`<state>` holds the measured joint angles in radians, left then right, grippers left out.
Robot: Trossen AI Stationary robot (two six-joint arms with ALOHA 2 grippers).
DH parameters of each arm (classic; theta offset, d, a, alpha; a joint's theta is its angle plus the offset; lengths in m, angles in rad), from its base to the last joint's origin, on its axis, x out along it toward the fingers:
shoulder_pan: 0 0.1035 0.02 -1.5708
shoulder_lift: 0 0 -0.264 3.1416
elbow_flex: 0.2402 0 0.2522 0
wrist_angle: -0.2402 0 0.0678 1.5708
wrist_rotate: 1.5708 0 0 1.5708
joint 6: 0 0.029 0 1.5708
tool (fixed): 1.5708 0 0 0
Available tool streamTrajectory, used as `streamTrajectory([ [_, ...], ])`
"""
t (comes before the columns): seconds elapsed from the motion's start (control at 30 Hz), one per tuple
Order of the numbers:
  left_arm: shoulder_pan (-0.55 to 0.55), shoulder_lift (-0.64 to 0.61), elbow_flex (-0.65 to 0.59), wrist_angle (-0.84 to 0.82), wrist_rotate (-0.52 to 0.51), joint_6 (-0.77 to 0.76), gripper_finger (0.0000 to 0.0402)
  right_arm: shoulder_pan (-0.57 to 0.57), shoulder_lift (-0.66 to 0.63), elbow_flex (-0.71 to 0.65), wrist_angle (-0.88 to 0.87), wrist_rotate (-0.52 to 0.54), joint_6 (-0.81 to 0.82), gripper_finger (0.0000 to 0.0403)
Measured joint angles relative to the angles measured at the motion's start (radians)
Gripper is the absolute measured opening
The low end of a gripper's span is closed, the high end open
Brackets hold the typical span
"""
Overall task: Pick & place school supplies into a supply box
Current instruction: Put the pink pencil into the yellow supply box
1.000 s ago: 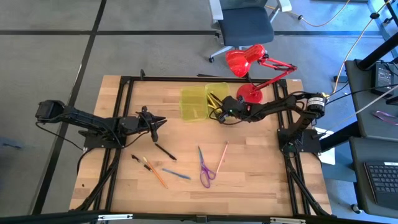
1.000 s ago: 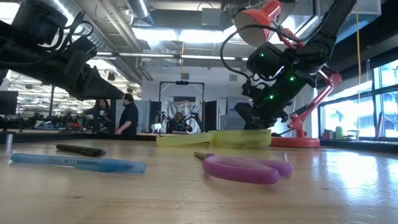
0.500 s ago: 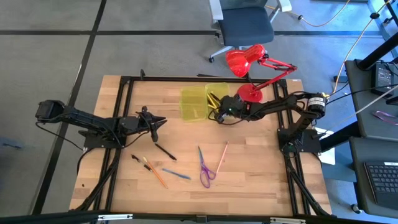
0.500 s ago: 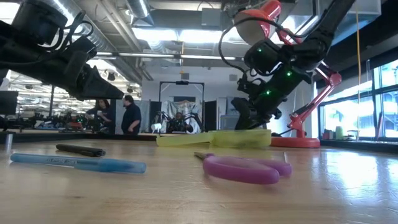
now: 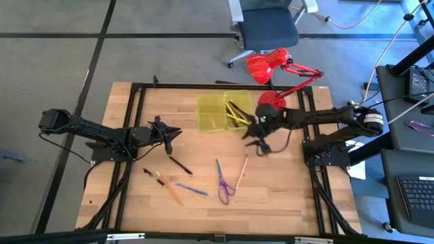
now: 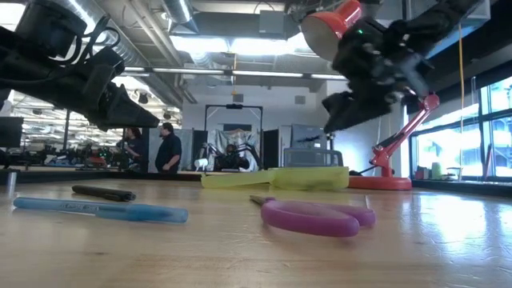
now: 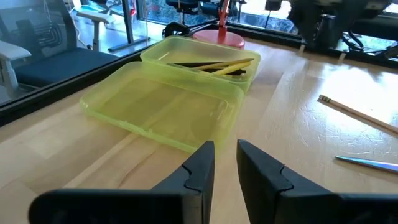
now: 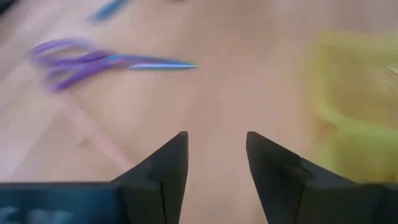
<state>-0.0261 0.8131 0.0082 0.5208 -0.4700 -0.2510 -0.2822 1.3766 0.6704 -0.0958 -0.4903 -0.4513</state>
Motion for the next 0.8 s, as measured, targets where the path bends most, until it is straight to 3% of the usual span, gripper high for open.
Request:
streamTrajectory([
  [0.17, 0.000, 0.000, 0.000, 0.000, 0.000, 0.000, 0.0058, 0.001, 0.009, -0.143, 0.140, -0.182, -0.194, 0.0167],
  [0.33, 0.000, 0.000, 0.000, 0.000, 0.000, 0.000, 0.0062, 0.000, 0.019, -0.265, 0.361, -0.135, -0.337, 0.0167],
  [0.47, 0.000, 0.000, 0.000, 0.000, 0.000, 0.000, 0.0063, 0.001, 0.019, -0.319, 0.476, -0.158, -0.347, 0.0167],
  [0.6, 0.000, 0.000, 0.000, 0.000, 0.000, 0.000, 0.0063, 0.001, 0.022, -0.330, 0.481, -0.185, -0.345, 0.0167],
  [0.8, 0.000, 0.000, 0.000, -0.001, 0.000, 0.001, 0.0063, 0.005, 0.095, -0.304, 0.490, -0.325, -0.339, 0.0167],
])
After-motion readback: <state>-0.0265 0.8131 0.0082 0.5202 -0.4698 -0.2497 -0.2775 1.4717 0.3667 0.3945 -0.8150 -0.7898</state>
